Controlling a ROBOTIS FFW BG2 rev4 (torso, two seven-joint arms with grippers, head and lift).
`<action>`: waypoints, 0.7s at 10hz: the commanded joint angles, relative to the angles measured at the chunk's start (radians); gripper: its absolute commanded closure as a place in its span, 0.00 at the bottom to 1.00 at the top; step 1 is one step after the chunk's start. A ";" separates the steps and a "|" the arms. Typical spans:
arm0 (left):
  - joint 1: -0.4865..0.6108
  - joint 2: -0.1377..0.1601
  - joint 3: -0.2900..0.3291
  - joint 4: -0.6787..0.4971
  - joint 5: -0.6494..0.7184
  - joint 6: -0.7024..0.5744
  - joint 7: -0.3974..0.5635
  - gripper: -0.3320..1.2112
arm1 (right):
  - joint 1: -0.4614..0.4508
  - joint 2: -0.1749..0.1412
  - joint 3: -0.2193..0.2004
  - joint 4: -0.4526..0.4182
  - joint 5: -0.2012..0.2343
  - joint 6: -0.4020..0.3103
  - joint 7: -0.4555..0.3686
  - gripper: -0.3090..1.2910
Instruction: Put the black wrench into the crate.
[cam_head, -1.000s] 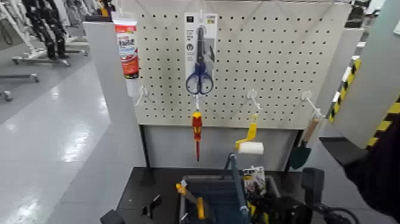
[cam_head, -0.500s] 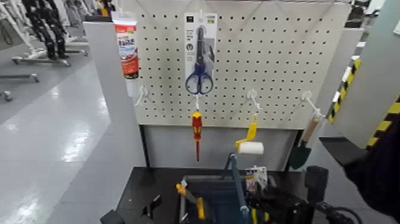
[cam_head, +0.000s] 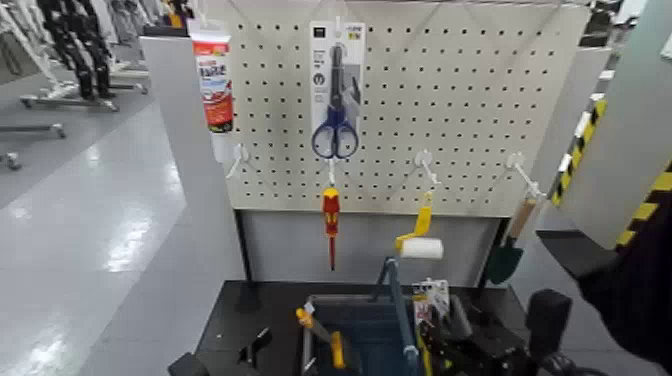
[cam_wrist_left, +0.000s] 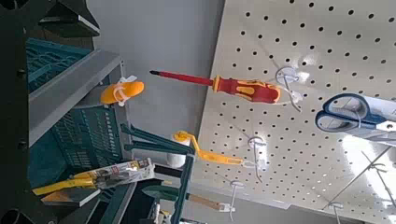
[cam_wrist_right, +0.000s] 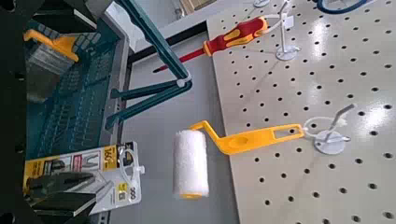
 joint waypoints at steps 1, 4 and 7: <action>0.003 -0.001 0.004 -0.002 0.000 -0.001 -0.002 0.28 | 0.113 0.004 0.011 -0.011 0.020 -0.220 -0.071 0.22; 0.006 -0.003 0.010 -0.003 0.002 -0.001 -0.008 0.28 | 0.240 -0.007 0.053 -0.016 0.043 -0.425 -0.263 0.21; 0.009 -0.006 0.015 -0.003 0.000 -0.001 -0.009 0.28 | 0.315 -0.017 0.084 -0.019 0.091 -0.528 -0.352 0.21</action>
